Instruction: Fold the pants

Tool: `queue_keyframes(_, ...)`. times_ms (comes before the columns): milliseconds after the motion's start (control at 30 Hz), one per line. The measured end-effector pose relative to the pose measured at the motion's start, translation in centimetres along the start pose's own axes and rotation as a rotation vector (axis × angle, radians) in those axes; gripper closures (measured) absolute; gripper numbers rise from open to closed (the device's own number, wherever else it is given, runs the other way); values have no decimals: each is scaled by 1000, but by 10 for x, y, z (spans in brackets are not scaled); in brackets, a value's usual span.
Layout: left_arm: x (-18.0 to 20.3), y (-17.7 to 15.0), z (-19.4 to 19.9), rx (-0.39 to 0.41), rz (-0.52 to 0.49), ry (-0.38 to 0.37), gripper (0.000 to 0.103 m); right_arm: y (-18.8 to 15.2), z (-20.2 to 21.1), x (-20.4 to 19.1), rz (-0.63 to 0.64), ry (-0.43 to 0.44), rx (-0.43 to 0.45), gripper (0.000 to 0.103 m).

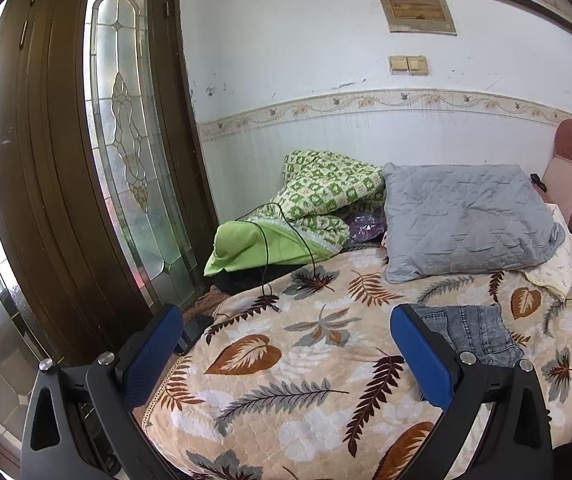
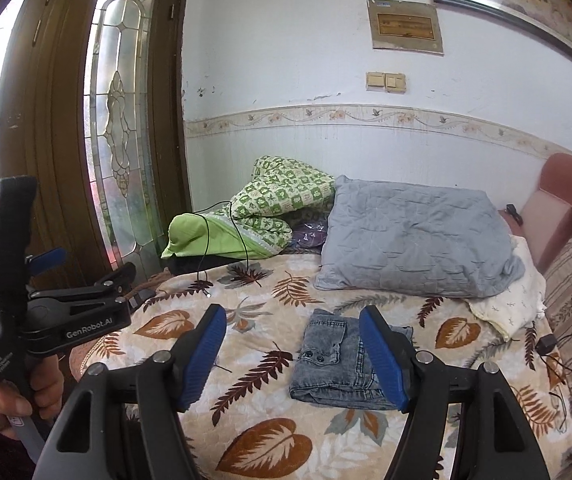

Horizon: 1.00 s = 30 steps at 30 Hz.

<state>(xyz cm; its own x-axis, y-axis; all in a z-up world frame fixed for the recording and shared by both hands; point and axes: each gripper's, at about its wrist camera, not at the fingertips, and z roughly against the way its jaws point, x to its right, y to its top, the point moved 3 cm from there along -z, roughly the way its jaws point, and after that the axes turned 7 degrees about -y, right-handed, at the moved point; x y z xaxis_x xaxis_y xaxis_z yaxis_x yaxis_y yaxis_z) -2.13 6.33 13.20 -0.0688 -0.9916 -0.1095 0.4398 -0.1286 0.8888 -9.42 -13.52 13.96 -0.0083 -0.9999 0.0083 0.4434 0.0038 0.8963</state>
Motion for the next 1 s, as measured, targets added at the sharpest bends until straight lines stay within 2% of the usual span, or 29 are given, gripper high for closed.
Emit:
queue_keyframes(467, 17, 16, 14, 39, -25, -14, 0, 9, 18, 19, -12, -31, 27, 30)
queue_keyframes(1000, 27, 21, 8, 41, -31, -34, 0, 13, 10, 24, -7, -49, 23, 30)
